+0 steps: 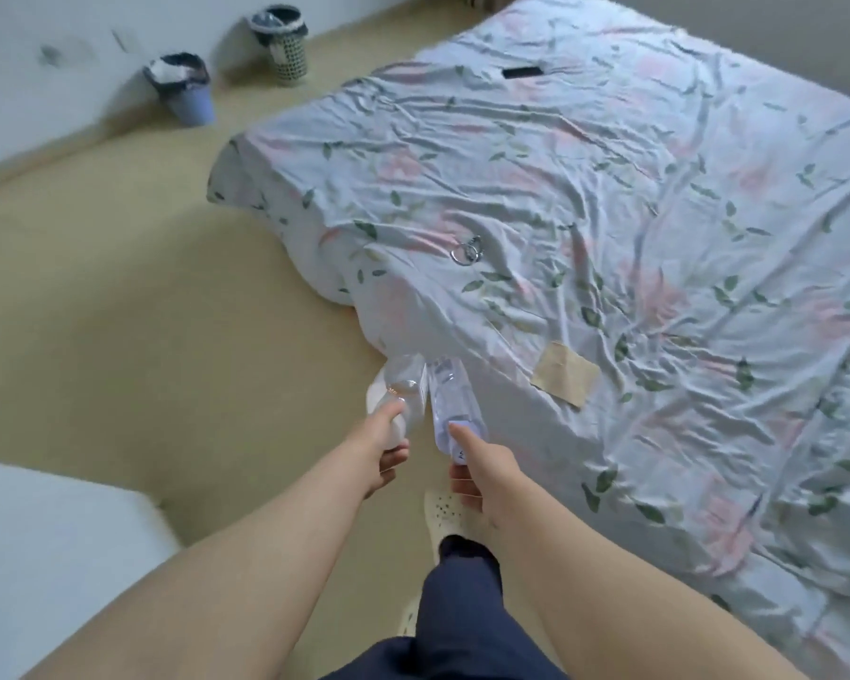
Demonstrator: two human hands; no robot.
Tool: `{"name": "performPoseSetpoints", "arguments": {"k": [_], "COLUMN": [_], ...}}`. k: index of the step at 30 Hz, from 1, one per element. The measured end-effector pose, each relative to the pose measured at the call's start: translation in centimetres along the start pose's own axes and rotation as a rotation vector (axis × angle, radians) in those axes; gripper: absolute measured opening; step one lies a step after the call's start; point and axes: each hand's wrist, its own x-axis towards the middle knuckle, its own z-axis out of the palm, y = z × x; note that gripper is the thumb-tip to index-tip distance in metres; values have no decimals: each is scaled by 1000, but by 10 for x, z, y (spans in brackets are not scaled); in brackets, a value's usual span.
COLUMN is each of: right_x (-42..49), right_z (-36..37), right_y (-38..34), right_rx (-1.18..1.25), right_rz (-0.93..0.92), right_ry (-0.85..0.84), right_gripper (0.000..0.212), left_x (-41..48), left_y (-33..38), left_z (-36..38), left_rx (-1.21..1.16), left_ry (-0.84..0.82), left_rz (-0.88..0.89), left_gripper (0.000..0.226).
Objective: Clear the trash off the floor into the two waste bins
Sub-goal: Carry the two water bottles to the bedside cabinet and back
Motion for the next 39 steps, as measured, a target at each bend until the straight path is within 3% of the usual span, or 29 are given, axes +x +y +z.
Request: {"name": "performPoseSetpoints", "arguments": {"k": [1,8,16,27,36,39], "right_x": [5,66,135,196,221,234], "right_z": [11,72,146,353,541,573], "right_y": [-10,-101,-223,-338,-449,-472], "right_rx": [-29,-151,-299,-522,-551,-578], "right_rz": [6,-4,-51,-84,-146,-134], "right_ry": [-27,-138,-151,-279,-361,-367], "right_gripper": [27,30,33,35,35,34], "left_x": [5,50,96,186,243,261], "left_y": [9,92,205,333,469,506], "left_z": [-9,-39,-80,-236,-381,-404], "left_rx": [-33,-202,-400,-637,-605,-643], "left_ry": [14,113,138,255,298,299], "left_rz": [-15,-66,-16,-54,3,-17], "left_gripper": [30,34,35,32,30,31]}}
